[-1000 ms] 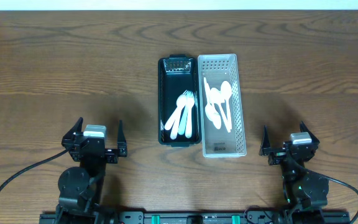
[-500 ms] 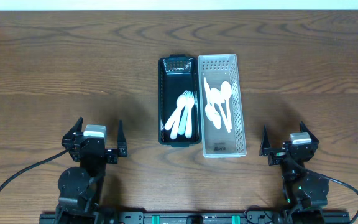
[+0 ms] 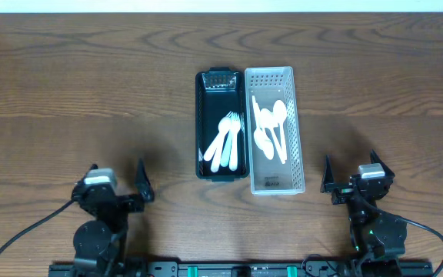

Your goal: Pack container

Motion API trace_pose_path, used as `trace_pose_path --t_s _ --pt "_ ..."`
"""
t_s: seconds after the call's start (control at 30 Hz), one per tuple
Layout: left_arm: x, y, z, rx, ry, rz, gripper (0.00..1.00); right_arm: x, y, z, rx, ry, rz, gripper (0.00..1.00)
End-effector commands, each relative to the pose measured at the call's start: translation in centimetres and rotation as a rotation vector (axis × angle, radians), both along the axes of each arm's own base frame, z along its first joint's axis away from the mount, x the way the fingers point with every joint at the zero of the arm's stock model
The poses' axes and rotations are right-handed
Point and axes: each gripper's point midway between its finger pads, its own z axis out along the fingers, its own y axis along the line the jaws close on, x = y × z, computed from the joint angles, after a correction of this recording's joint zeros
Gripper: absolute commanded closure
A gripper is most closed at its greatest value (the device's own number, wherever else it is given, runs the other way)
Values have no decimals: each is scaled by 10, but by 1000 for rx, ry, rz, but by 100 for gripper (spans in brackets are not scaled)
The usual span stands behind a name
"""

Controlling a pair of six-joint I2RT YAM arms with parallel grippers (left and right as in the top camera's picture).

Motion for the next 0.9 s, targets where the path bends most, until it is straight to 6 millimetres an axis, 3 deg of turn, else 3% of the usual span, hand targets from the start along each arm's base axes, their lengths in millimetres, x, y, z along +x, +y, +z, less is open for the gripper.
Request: trace_pose_path --t_s 0.0,0.13,0.63,0.77,0.87 --pt "7 23 -21 -167 -41 172 2 -1 4 -1 -12 -3 17 1" --pt "14 27 -53 -205 -34 206 2 -1 4 -1 -12 -3 17 1" --pt "18 18 -51 -162 -38 142 2 -1 4 -1 -12 -3 17 1" --pt "22 -14 -36 17 -77 -74 2 -1 4 -1 -12 -3 17 1" --pt "21 -32 -41 75 -58 -202 2 -1 4 -1 -12 -3 17 1"
